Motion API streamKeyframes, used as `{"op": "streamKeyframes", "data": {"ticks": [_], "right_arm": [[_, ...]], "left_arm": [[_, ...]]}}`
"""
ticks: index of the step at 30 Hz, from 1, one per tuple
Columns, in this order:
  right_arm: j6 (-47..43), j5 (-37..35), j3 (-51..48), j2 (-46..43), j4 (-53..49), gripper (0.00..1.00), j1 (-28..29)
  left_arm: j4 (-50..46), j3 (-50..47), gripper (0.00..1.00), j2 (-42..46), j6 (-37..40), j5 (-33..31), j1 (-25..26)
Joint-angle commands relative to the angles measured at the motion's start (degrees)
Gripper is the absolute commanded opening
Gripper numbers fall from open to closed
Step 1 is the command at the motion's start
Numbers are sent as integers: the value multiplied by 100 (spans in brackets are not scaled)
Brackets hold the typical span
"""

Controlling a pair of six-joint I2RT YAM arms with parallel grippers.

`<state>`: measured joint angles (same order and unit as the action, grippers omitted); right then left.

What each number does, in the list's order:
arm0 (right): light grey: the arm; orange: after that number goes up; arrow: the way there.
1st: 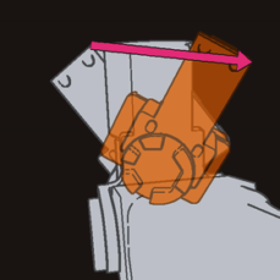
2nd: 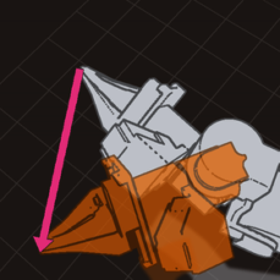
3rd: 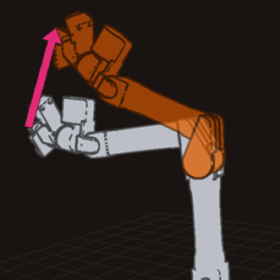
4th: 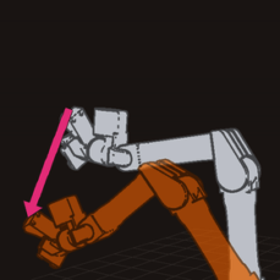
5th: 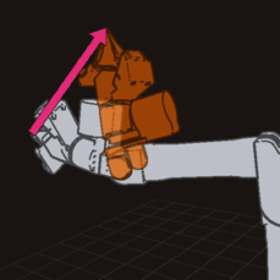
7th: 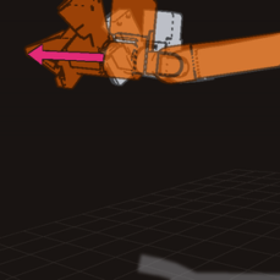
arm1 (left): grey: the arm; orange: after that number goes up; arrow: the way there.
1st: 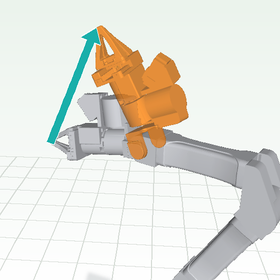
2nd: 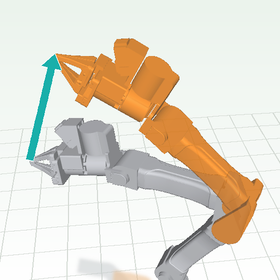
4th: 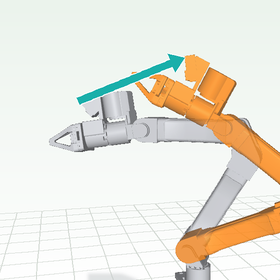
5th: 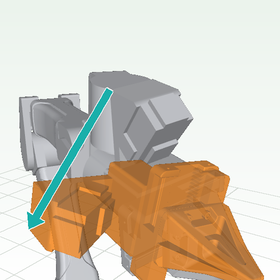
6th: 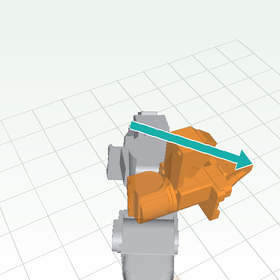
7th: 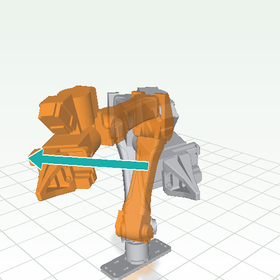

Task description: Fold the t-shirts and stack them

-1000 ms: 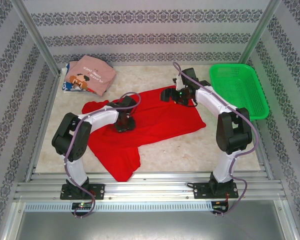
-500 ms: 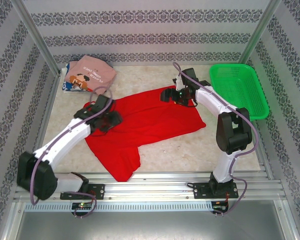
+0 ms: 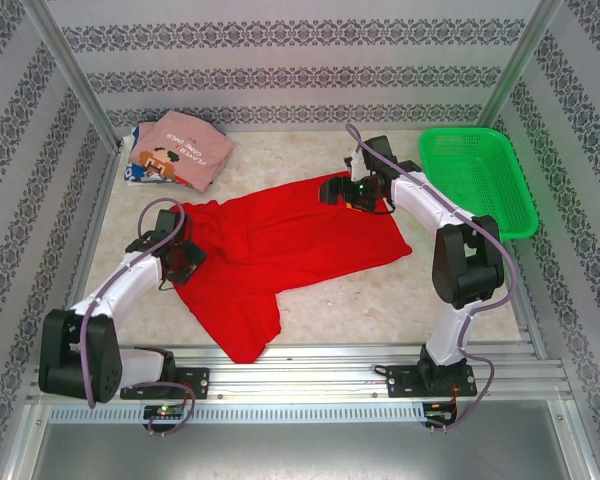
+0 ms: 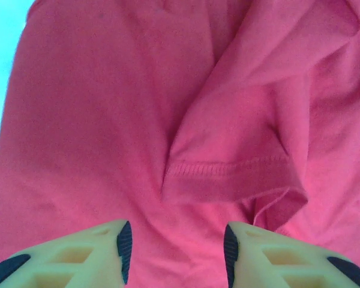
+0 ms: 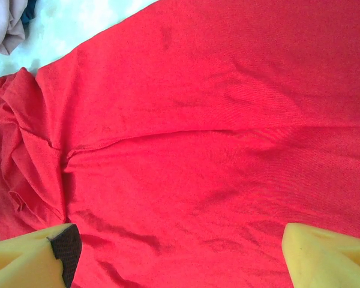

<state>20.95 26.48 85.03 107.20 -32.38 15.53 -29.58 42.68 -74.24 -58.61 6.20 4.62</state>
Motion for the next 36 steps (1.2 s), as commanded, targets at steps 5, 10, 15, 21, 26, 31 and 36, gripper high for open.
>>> {"op": "streamKeyframes", "data": {"ticks": [5, 10, 15, 21, 26, 31, 36], "right_arm": [[-164, 165, 156, -15, -190, 88, -41], [-145, 195, 161, 20, -163, 88, -85], [-153, 199, 172, 20, -172, 88, -104], [-128, 233, 204, 33, -165, 88, -127], [-119, 244, 209, 38, -146, 88, -112], [-100, 269, 198, 39, -133, 88, -114], [-126, 235, 98, -30, -127, 87, -116]], "left_arm": [[470, 291, 43, -533, 97, -115, -202], [985, 351, 41, -970, 190, 109, -225], [1087, 284, 37, -1141, 286, 83, -234], [1084, 232, 22, -1252, 409, -16, -243], [958, 253, 8, -1124, 550, -125, -243], [836, 230, 3, -1020, 663, -186, -264], [342, 540, 0, -929, 1178, -302, -366]]}}
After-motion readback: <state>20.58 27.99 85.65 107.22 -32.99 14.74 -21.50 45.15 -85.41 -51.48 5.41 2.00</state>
